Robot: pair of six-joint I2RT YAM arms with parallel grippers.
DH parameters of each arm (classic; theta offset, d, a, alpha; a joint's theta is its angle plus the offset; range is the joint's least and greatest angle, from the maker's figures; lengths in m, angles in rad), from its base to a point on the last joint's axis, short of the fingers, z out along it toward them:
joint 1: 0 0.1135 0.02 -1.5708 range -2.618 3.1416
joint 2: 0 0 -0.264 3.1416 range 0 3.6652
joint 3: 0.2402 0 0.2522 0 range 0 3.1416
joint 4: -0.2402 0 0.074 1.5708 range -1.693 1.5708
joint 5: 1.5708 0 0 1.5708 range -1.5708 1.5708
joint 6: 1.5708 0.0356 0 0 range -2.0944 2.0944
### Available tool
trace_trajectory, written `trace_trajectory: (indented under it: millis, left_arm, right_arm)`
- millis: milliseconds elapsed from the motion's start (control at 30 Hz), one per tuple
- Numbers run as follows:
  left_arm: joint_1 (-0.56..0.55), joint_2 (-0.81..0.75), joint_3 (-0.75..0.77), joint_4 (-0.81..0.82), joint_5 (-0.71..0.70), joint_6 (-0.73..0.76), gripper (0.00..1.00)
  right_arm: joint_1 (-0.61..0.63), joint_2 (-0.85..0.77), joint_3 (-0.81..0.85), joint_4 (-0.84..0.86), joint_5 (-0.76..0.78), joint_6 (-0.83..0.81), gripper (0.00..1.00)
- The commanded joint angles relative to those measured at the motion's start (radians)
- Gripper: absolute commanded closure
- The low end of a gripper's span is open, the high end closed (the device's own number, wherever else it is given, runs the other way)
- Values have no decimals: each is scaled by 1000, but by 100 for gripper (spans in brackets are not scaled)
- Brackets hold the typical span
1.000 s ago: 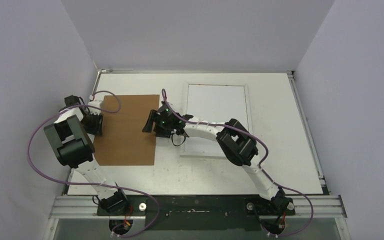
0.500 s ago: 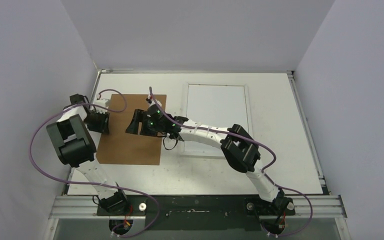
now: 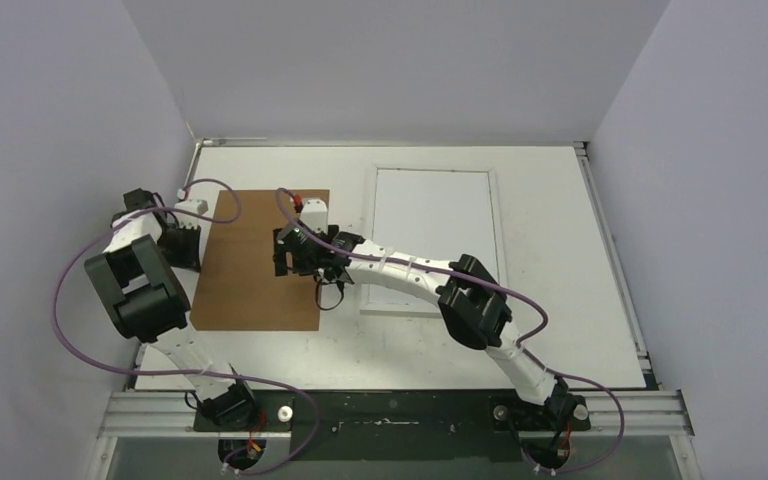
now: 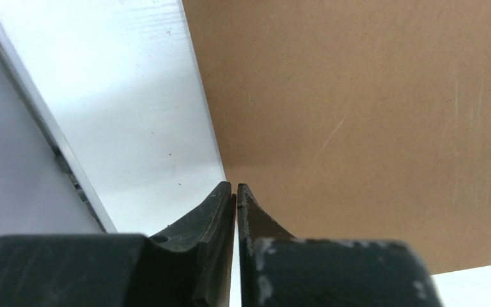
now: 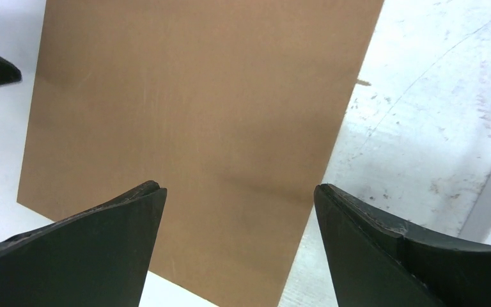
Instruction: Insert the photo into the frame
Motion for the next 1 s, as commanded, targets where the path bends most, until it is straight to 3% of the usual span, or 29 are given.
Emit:
trace_trajectory:
  millis: [0,67,233,367,433,600,800,967]
  left_arm:
    - [-11,-46,69,-9,-39,1,96]
    - [-18,-38,76,20,-104,-1,100]
    - [-32,-14,61,138,-251,-6,100]
    - [-35,25,58,211,-302,-9,100]
    - [-45,41,48,244,-316,-11,100]
    - [-76,64,30,267,-289,-32,100]
    - [-104,77,38,210,-219,-70,100]
    - [-129,83,33,192,-195,-76,100]
  right_arm:
    - [-32,-59,-104,60,-17,29,10]
    - [-36,-91,-150,88,15,2,10]
    - [22,-6,68,-112,219,-43,10]
    - [-35,-52,-86,58,16,33,10]
    - [-42,-89,-173,128,0,26,10]
    - [-20,2,26,-66,135,-4,10]
    - [-53,-74,-106,33,130,73,10]
    - [-5,-175,-173,100,318,22,10]
